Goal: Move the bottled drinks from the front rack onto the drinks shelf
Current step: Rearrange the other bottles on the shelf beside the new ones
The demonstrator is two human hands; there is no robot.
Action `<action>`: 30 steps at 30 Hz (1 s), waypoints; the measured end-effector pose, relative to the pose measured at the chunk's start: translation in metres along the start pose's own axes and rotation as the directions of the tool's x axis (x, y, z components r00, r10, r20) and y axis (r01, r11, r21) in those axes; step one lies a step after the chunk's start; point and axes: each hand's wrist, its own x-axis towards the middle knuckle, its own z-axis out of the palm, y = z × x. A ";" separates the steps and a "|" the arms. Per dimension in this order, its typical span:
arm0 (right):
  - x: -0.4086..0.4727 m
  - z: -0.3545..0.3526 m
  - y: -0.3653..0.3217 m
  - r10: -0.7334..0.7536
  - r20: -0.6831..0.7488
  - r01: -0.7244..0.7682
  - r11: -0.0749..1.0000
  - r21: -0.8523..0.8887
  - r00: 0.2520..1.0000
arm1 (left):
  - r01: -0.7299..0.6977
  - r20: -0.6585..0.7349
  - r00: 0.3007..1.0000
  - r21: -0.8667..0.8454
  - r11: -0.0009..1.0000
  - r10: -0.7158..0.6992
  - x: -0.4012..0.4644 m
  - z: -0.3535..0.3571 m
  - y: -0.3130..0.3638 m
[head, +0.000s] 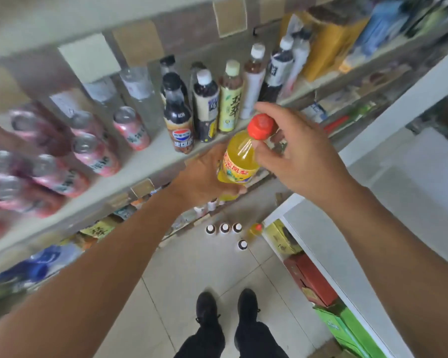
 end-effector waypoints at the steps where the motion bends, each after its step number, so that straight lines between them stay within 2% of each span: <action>1: 0.008 -0.011 -0.014 -0.011 -0.007 0.011 1.000 0.015 1.000 | -0.025 0.002 1.000 -0.020 1.000 0.025 -0.002 -0.011 0.012; 6: 0.039 -0.053 -0.069 -0.074 -0.145 0.099 0.980 0.173 0.987 | -0.147 -0.104 0.985 -0.073 0.986 0.139 -0.020 -0.057 0.070; 9: 0.047 -0.066 -0.090 -0.062 -0.231 0.111 0.972 0.205 0.971 | -0.213 -0.194 0.964 -0.160 0.964 0.181 -0.032 -0.074 0.096; 12: 0.038 -0.063 -0.104 -0.029 -0.264 0.115 0.942 0.316 0.964 | -0.271 -0.264 0.944 -0.266 0.925 0.200 -0.041 -0.087 0.120; 16: 0.028 -0.046 -0.106 0.048 -0.200 0.033 0.923 0.384 0.979 | -0.340 -0.358 0.909 -0.349 0.873 0.211 -0.046 -0.106 0.146; 21: 0.030 -0.028 -0.113 -0.021 -0.043 0.036 0.915 0.402 0.999 | -0.350 -0.549 0.828 -0.351 0.868 0.112 -0.036 -0.124 0.168; 25: 0.052 -0.026 -0.116 -0.001 -0.016 0.007 0.921 0.389 1.000 | -0.338 -0.570 0.815 -0.327 0.882 0.101 -0.022 -0.134 0.176; 30: 0.089 -0.025 -0.112 0.029 -0.010 -0.023 0.912 0.409 1.000 | -0.295 -0.543 0.840 -0.415 0.861 0.026 -0.009 -0.149 0.185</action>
